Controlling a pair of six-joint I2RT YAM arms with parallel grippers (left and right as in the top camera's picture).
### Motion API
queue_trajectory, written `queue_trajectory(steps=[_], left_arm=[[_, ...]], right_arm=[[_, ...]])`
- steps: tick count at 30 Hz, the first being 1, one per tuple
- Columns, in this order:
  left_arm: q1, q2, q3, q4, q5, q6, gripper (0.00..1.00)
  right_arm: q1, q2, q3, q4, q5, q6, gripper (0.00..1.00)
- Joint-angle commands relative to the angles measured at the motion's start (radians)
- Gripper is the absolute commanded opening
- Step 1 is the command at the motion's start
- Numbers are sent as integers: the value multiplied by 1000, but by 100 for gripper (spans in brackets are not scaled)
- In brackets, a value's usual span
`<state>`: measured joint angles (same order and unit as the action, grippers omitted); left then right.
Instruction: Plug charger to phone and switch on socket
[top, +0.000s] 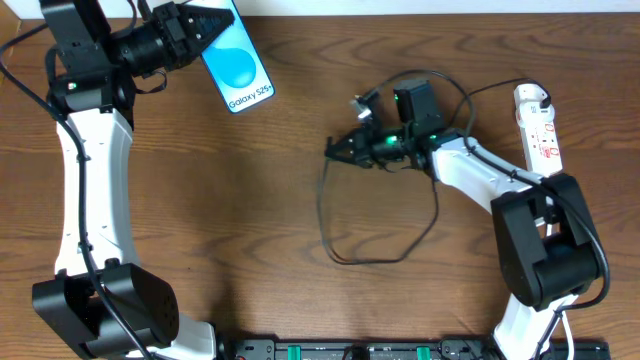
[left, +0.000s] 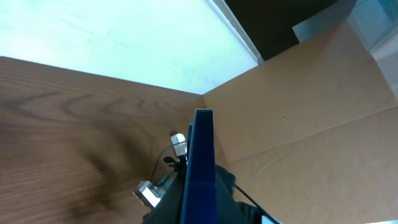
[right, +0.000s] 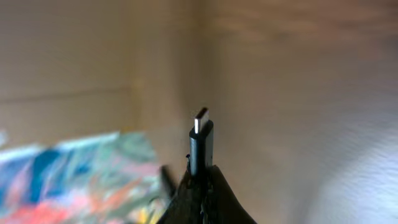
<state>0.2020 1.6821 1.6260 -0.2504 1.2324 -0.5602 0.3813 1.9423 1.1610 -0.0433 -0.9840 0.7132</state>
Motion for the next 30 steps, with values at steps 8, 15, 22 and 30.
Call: queue_trajectory(steps=[8,15,22,30], left_arm=[[5,0,10,10,32,10,7],[5,0,10,10,32,10,7],[5,0,10,9,32,10,7],[5,0,10,9,32,10,7]], right_arm=[[-24,6,2,-425,709,-78,1],[-21,6,2,-481,769,-78,8],[-20,6,2,-478,799,-36,61],[-13,7,2,-466,831,-3,61]])
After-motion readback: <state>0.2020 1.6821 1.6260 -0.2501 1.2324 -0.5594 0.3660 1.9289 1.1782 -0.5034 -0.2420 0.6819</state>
